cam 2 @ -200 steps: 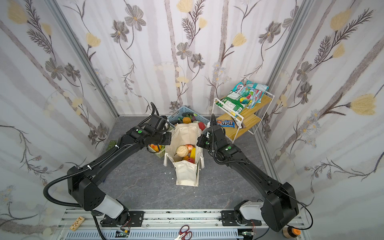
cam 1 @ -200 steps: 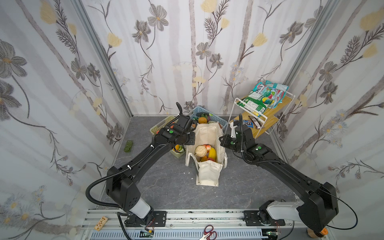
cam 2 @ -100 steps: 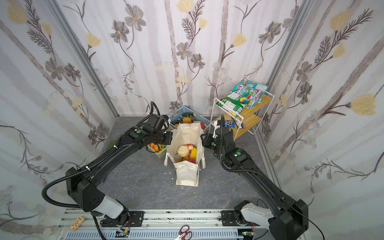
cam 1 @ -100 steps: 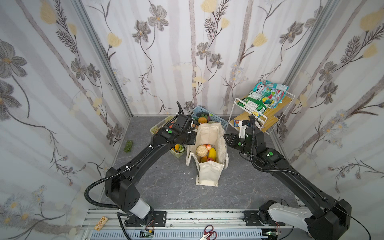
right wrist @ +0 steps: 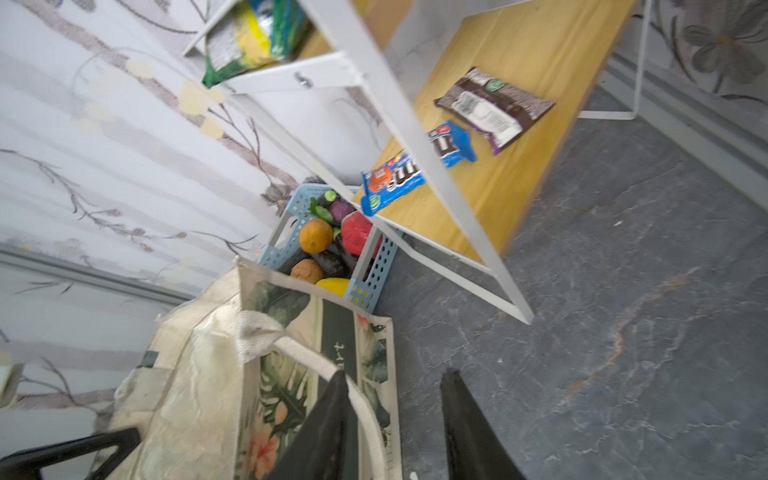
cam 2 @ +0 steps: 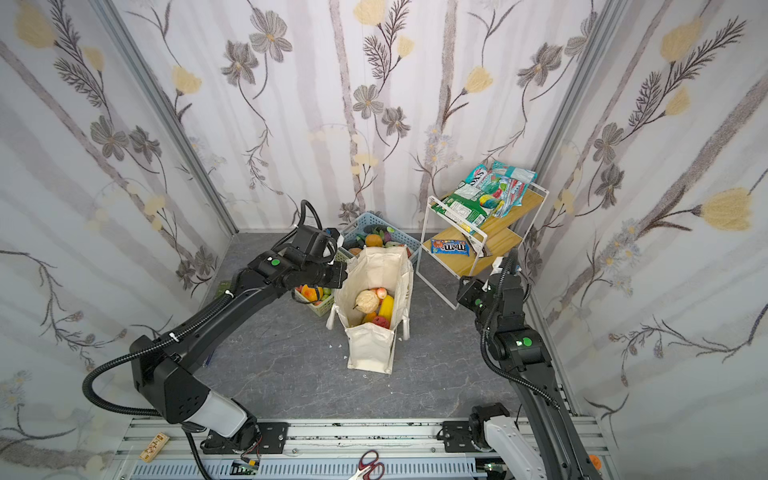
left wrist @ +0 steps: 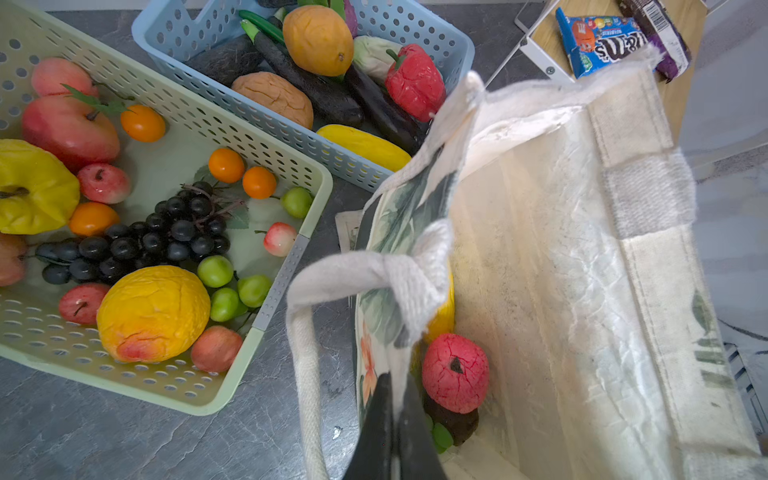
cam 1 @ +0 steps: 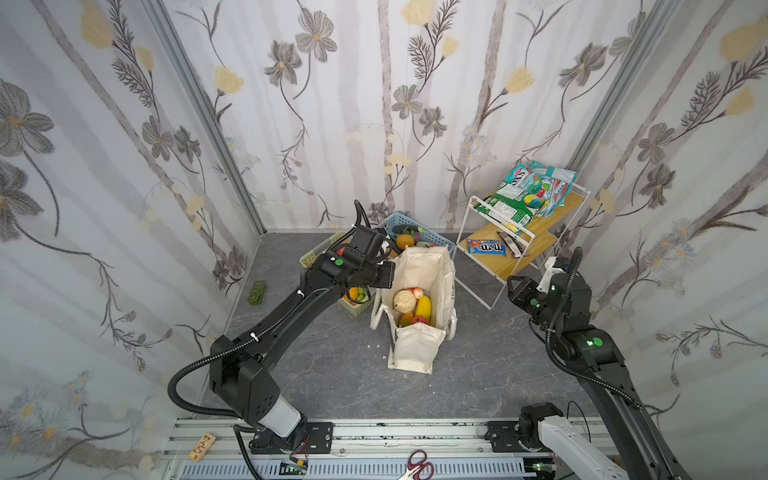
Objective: Place the food into the grocery bag and tie it
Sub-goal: 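Grasp the bag handle with the left gripper while the right gripper releases and withdraws, then move the right gripper to the shelf toward the brown snack bar packet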
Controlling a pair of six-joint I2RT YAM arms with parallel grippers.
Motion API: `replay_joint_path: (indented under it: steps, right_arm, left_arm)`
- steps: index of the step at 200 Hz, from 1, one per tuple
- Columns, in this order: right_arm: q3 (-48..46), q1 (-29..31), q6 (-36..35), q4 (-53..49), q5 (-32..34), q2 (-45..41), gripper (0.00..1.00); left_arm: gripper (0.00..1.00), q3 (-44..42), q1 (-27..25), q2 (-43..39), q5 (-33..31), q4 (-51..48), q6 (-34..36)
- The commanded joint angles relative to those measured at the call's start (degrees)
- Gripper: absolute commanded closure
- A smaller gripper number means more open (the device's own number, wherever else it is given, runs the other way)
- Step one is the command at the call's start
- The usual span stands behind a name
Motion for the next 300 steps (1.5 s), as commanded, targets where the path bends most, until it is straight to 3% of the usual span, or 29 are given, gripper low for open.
replay_joint_path:
  steps: [1, 27, 61, 131, 269, 300]
  right_arm:
    - [-1.8, -6.1, -2.2, -1.2, -5.1, -1.1, 0.62]
    - [-2.3, -13.5, -4.3, -0.7, -10.8, 0.7, 0.62]
    - [-2.8, -22.2, -5.4, 3.1, -23.9, 5.2, 0.62]
    - [4.2, -30.7, -9.1, 3.9, -31.6, 16.3, 0.54]
    - [15.1, -31.2, -8.6, 13.5, -35.9, 34.2, 0.54]
    - [16.7, -30.5, -9.2, 15.0, -34.3, 36.5, 0.55]
  left_arm:
    - [1.00, 0.6, 0.0, 0.0, 0.4, 2.7, 0.1]
    - [1.00, 0.6, 0.1, 0.2, 0.4, 2.6, 0.1]
    - [1.00, 0.6, 0.1, 0.4, 0.3, 2.4, 0.1]
    - [1.00, 1.0, 0.1, 1.1, 0.7, 2.3, -0.4]
    - [1.00, 3.8, 0.0, 4.1, 1.7, 0.3, -0.4]
    - [1.00, 3.8, 0.0, 4.8, 2.0, 0.3, -0.6]
